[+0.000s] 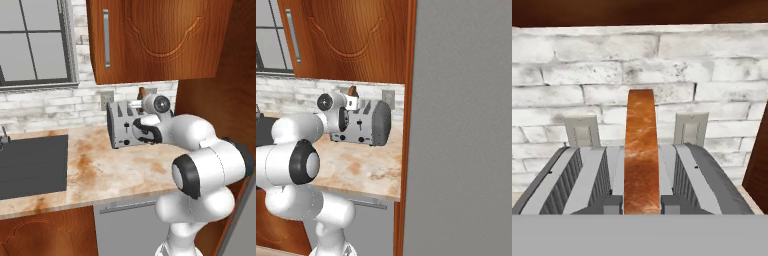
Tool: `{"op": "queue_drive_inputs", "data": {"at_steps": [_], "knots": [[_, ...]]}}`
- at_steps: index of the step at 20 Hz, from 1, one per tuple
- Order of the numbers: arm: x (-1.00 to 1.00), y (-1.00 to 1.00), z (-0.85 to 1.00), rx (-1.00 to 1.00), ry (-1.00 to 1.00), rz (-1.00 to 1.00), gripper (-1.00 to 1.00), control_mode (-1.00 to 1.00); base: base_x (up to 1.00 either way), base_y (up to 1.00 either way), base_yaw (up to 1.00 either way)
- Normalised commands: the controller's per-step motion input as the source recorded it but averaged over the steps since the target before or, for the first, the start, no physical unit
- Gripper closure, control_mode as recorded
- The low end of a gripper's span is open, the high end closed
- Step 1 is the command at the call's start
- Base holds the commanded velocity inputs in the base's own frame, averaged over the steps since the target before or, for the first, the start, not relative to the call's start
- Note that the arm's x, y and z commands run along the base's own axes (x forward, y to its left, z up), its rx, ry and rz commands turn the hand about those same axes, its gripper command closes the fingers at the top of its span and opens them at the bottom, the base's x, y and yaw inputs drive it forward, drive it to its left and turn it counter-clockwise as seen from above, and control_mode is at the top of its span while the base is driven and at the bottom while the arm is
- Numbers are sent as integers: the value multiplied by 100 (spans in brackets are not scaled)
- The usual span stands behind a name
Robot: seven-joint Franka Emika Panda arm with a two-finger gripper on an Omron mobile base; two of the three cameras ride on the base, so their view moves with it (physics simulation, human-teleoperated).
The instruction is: Start the toaster. Once the lever pops up, take the bread to the plate on the dining counter.
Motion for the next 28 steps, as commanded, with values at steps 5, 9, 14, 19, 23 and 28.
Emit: {"op": "queue_drive_inputs", "data": {"at_steps": [5,9,14,19,23,28], "knots": [[-72,0,25,0,0,0,100,-100,0,0,0],[-74,0,27,0,0,0,100,-100,0,0,0],[-72,0,37,0,2,0,100,-100,0,0,0],[-88,0,14,-1,5,0,100,-100,0,0,0],[-79,0,21,0,12,0,100,-100,0,0,0],[-63,0,35,0,19,0,100,-100,0,0,0]]}}
